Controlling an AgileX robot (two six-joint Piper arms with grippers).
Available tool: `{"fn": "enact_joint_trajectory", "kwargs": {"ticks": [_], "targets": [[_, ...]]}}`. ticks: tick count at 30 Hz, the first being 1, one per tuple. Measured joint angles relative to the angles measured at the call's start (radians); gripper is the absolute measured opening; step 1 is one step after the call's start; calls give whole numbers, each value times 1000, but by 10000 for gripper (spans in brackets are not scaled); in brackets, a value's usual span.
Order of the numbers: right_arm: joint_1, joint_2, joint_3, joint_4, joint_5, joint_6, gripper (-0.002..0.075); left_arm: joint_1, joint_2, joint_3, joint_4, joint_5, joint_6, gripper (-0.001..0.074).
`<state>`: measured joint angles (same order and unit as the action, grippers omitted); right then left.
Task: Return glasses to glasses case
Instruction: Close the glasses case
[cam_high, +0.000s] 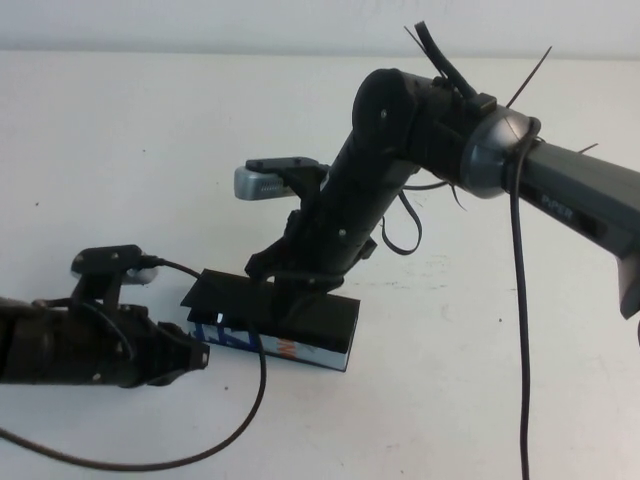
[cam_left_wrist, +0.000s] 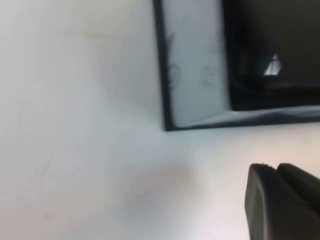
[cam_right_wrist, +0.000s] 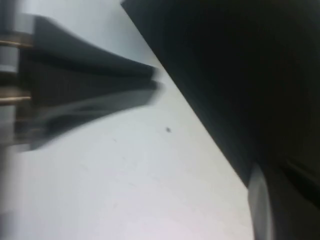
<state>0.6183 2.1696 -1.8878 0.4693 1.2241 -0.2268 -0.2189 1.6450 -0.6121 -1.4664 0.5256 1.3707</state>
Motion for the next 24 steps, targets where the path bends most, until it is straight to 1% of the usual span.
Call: {"fn": "enact_joint_trajectory", "kwargs": {"ticks": [5,12,19,24], "targets": [[0,0,17,-52,0,0,-11,0,-218,39,131,-14,-139,-4],[0,14,20,-64,0,0,-11,0,-519,62,258,9,-290,-4],[0,29,20,-59,0,0,-11,0,-823,65,302,20,-315,-4],[2,16,20,-61,-2,0,-11,0,-1016,69,370,-40,-315,-4]]}}
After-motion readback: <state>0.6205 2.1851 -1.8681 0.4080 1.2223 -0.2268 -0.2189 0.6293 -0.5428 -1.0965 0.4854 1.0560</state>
